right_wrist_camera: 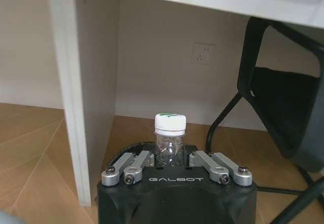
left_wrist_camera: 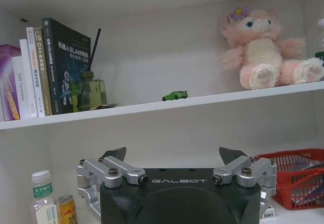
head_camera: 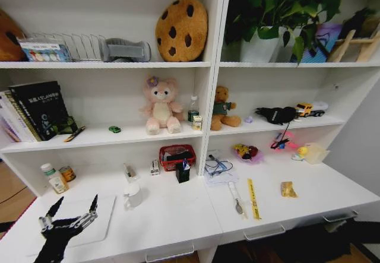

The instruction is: Organize the objects on the table.

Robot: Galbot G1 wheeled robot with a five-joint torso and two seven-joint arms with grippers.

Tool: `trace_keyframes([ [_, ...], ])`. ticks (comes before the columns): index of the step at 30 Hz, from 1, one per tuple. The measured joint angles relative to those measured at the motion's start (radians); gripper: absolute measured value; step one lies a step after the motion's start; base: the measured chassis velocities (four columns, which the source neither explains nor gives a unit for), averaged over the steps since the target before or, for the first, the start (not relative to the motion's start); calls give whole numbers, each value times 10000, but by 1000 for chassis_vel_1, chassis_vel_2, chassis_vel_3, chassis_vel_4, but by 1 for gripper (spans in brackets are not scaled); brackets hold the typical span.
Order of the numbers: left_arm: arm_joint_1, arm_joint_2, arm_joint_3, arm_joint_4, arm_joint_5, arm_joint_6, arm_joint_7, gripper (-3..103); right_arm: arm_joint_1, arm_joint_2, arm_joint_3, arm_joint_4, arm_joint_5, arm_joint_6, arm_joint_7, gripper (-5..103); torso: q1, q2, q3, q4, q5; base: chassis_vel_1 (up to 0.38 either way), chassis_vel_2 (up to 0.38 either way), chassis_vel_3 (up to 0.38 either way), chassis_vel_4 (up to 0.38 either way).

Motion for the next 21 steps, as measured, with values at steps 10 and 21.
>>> trace_keyframes([
  [10,0,0,0,0,0,0,-2,100,2357,92,5,-1580,-314,-803,-188,25,0,-1,0,9,2,0,0,0,0],
  [21,0,0,0,0,0,0,0,100,3560,288,18,-3219,-1271,-739,-87,25,0,0,0,5,2,0,0,0,0],
])
